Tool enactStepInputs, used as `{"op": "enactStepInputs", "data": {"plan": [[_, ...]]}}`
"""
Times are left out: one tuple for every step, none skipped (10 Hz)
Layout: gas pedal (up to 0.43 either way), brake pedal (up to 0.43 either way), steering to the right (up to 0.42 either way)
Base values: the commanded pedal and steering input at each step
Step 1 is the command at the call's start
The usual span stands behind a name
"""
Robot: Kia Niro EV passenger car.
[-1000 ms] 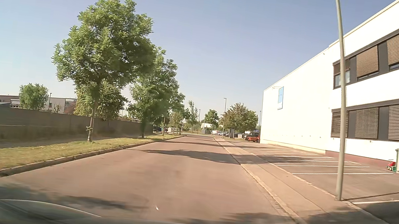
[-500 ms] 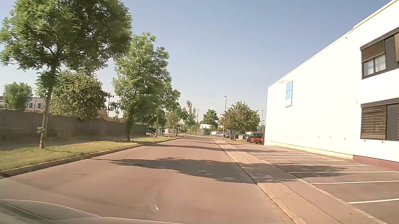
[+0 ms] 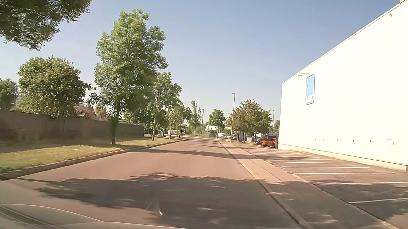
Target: Follow the waypoints while adhering to traffic rules and regulations
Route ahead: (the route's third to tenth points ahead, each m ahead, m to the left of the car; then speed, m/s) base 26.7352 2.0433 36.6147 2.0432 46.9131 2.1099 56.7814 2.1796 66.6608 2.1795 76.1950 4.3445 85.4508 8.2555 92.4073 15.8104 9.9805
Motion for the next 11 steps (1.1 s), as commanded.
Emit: {"op": "enactStepInputs", "data": {"plan": [[0.028,0.000,-0.011],[0.028,0.000,-0.010],[0.028,0.000,-0.010],[0.028,0.000,-0.010],[0.028,0.000,-0.010],[0.028,0.000,-0.010],[0.028,0.000,-0.008],[0.028,0.000,-0.006],[0.020,0.000,-0.004],[0.020,0.000,-0.005],[0.000,0.000,-0.004]]}}
